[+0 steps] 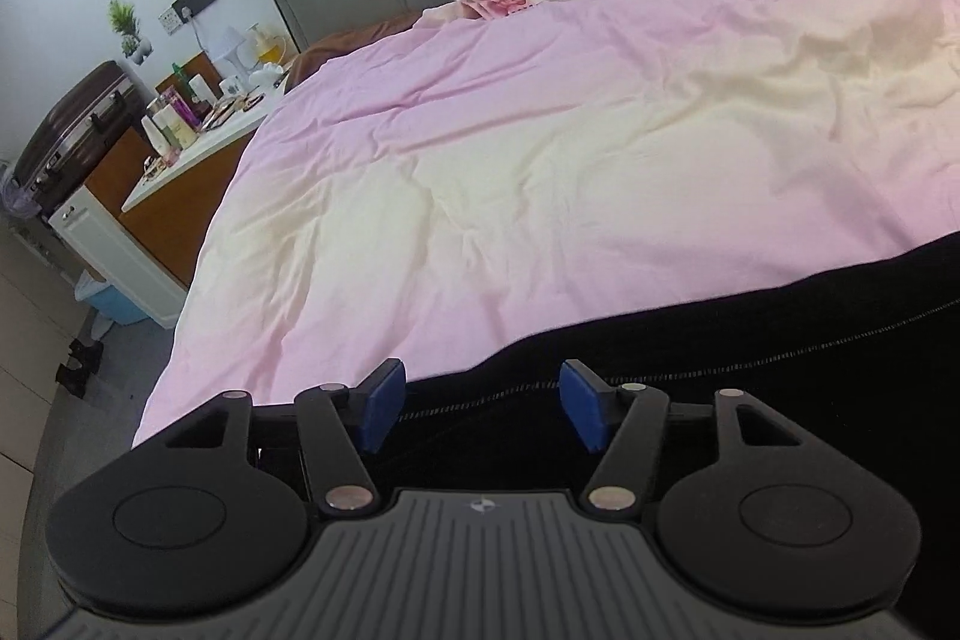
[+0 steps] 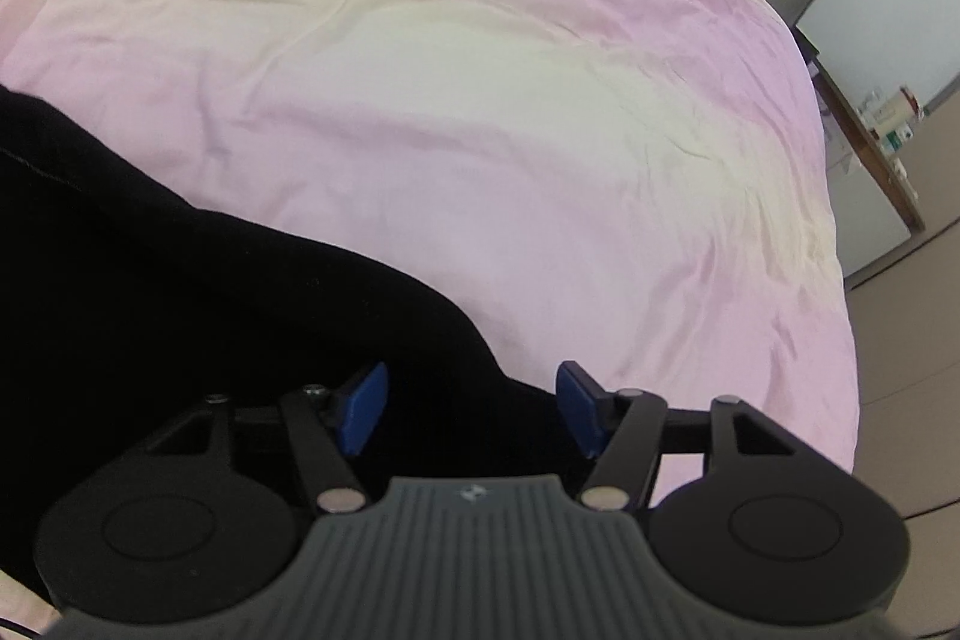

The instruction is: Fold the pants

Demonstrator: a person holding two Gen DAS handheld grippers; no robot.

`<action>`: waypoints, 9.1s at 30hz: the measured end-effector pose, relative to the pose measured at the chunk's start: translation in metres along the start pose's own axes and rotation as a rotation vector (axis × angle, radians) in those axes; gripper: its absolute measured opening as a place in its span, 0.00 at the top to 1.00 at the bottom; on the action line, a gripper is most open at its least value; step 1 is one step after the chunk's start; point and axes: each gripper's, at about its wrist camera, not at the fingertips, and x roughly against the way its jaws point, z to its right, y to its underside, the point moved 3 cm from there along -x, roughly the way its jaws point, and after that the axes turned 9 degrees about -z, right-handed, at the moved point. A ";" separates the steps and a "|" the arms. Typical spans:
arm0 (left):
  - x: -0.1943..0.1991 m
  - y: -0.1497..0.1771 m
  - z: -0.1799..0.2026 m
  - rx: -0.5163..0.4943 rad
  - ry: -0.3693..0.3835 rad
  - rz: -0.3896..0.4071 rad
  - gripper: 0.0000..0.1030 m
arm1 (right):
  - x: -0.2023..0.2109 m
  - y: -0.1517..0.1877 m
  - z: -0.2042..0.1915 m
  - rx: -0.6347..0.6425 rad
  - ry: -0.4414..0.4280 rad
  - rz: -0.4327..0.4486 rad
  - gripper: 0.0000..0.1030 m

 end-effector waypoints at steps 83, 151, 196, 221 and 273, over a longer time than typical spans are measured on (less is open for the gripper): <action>0.104 0.186 0.139 -0.346 0.130 0.126 0.92 | 0.124 0.180 -0.228 0.093 -0.593 0.173 0.59; -0.023 0.107 0.137 -0.080 0.498 -0.170 0.86 | 0.076 0.132 -0.262 0.101 -0.316 0.182 0.81; -0.116 -0.171 0.429 -0.451 0.375 0.107 0.81 | -0.050 0.182 0.109 -1.078 -0.921 0.206 0.65; 0.010 0.004 0.385 -0.409 0.648 -0.038 0.86 | 0.136 0.070 0.052 -0.729 -0.785 0.311 0.67; -0.025 0.101 0.100 0.227 0.604 -0.091 0.67 | 0.065 -0.028 -0.402 0.084 -0.653 -0.128 0.63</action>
